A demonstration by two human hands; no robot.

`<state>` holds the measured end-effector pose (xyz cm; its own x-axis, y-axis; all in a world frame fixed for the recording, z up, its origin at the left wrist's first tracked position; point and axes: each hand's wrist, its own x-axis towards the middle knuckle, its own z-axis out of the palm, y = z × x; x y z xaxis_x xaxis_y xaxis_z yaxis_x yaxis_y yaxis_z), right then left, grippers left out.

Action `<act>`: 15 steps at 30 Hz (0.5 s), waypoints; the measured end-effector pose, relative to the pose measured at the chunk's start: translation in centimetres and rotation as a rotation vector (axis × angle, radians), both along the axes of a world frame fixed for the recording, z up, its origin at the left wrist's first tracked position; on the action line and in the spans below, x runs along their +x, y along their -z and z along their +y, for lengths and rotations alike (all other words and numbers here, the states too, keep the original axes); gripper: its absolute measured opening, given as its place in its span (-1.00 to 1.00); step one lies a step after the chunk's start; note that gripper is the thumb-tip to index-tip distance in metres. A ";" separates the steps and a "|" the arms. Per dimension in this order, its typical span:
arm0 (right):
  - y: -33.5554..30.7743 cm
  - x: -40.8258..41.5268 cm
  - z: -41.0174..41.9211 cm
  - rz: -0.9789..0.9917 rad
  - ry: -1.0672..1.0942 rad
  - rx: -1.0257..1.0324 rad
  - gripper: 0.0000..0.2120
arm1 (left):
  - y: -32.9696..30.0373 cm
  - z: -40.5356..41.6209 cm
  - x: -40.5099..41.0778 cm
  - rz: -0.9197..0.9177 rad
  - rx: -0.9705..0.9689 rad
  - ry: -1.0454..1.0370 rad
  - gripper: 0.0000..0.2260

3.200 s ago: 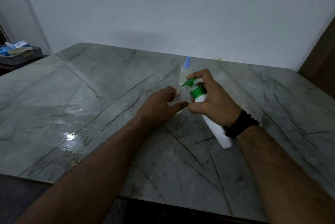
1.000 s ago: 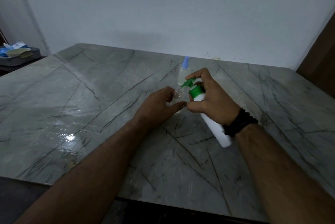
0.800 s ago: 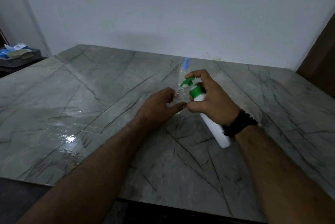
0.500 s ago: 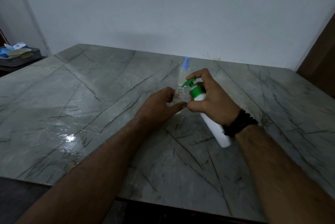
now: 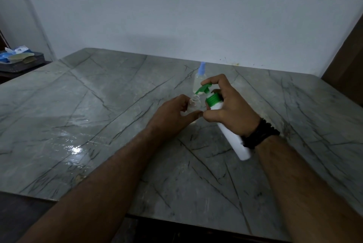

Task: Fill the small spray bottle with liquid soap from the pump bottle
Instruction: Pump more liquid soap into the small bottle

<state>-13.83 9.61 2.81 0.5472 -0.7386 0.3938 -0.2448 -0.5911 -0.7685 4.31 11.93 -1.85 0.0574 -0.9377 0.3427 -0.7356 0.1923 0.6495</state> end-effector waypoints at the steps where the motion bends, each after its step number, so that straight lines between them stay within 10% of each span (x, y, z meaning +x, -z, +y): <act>1: 0.0 0.0 0.0 -0.001 -0.001 0.002 -0.37 | 0.0 0.0 0.0 0.003 0.001 0.001 -0.63; 15: 0.3 0.1 -0.3 0.013 0.002 -0.026 -0.36 | 0.1 -0.1 0.2 -0.009 -0.013 0.012 -0.63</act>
<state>-13.70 9.31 2.47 0.5512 -0.7291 0.4057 -0.2561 -0.6106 -0.7494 4.48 11.79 -1.99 0.0427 -0.9338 0.3553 -0.7388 0.2099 0.6405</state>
